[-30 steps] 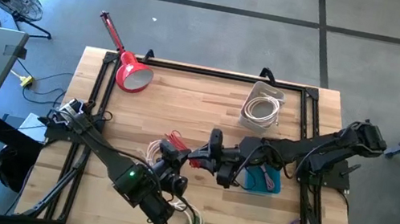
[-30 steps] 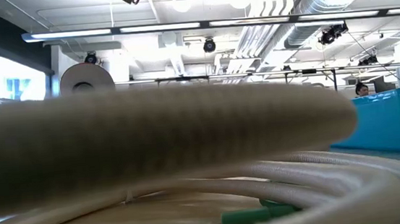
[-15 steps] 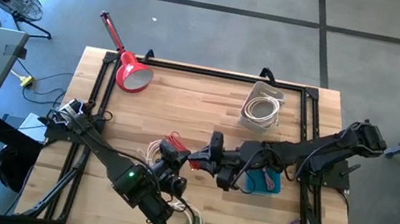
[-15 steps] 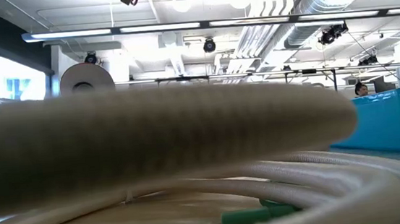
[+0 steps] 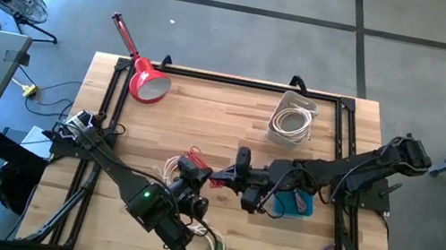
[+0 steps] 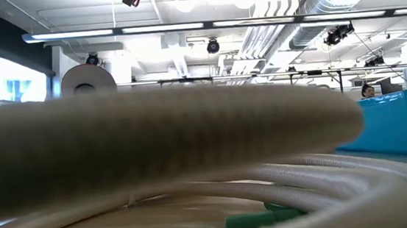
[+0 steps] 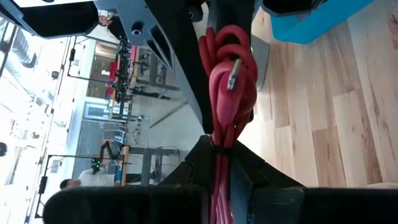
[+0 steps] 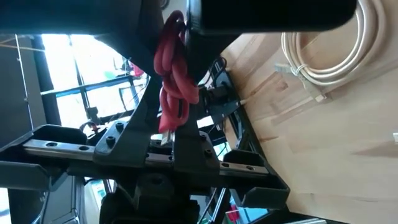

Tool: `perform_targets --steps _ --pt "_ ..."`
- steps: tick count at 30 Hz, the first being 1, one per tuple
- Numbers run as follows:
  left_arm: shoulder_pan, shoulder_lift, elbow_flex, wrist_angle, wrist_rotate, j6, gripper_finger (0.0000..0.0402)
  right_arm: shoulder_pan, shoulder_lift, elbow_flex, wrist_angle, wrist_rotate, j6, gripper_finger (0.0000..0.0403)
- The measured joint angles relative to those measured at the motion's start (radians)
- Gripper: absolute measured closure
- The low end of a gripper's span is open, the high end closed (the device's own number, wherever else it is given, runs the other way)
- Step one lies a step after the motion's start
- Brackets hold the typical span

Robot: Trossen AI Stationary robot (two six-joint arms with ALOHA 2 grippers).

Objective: Pick & Place USB Port
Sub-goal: Put the red charger cable into the blue bin

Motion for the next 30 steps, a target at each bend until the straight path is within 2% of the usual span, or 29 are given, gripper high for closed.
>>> perform_targets --steps 3,9,12,14,17,24,26,30 --pt "0.0 0.0 0.0 0.001 0.001 -0.001 0.037 0.0 0.0 0.0 0.0 0.016 0.009 0.0381" --pt "0.0 0.0 0.0 0.013 -0.001 -0.001 0.0289 -0.001 0.0 0.0 -0.022 0.062 0.017 0.0381" --pt "-0.001 0.0 0.0 0.014 -0.002 -0.001 0.0259 -0.001 0.0 -0.001 -0.04 0.126 0.027 0.0381" --pt "-0.001 0.0 0.0 0.012 -0.003 -0.001 0.0244 -0.001 0.0 -0.001 -0.055 0.2 0.029 0.0381" --pt "-0.001 0.0 0.0 0.0 -0.004 -0.001 0.0228 -0.001 0.0 -0.001 -0.076 0.38 0.03 0.0381" --pt "-0.001 0.0 0.0 -0.068 0.0 -0.001 0.0219 -0.031 -0.036 -0.001 -0.171 0.943 0.053 0.0381" --pt "-0.001 0.0 0.0 -0.084 0.006 -0.005 0.0218 -0.057 -0.08 -0.001 -0.23 1.009 0.097 0.0381" --pt "-0.001 0.0 0.0 -0.113 0.048 -0.033 0.0218 -0.122 -0.215 -0.001 -0.429 0.991 0.321 0.0381"
